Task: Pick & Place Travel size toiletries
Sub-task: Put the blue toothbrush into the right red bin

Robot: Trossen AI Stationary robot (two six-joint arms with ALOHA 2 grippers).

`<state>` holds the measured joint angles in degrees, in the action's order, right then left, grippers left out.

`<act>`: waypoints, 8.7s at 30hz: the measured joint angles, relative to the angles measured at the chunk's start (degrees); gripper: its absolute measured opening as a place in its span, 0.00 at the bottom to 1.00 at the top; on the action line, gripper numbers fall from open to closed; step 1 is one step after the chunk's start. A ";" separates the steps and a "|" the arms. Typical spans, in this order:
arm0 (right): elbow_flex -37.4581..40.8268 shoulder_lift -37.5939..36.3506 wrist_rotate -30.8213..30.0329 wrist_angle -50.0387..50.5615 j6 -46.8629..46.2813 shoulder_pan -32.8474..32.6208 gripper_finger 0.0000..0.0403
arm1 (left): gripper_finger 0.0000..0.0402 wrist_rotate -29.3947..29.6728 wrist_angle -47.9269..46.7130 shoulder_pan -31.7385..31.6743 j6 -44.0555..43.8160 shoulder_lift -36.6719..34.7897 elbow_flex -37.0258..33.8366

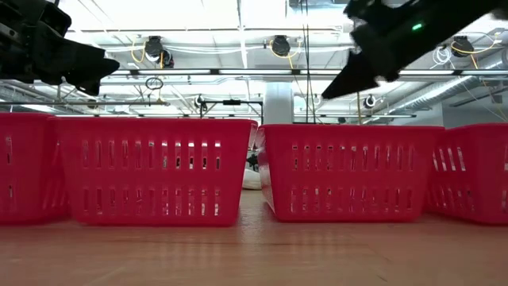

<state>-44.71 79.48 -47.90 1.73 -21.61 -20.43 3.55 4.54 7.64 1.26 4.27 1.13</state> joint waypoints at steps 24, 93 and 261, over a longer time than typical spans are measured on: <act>0.00 17.15 38.20 -7.36 6.68 36.62 0.46 | 0.41 -0.02 0.00 0.01 0.00 0.00 0.02; 0.02 11.96 -3.00 4.57 -60.21 -30.40 0.29 | 0.41 0.00 0.02 0.00 -0.02 0.00 0.02; -5.46 8.81 16.57 25.72 -54.37 -24.28 0.05 | 0.41 -0.02 0.00 0.00 0.00 -0.02 0.02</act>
<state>-50.16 88.29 -31.33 27.44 -75.97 -44.71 3.53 4.54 7.64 1.26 4.25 1.15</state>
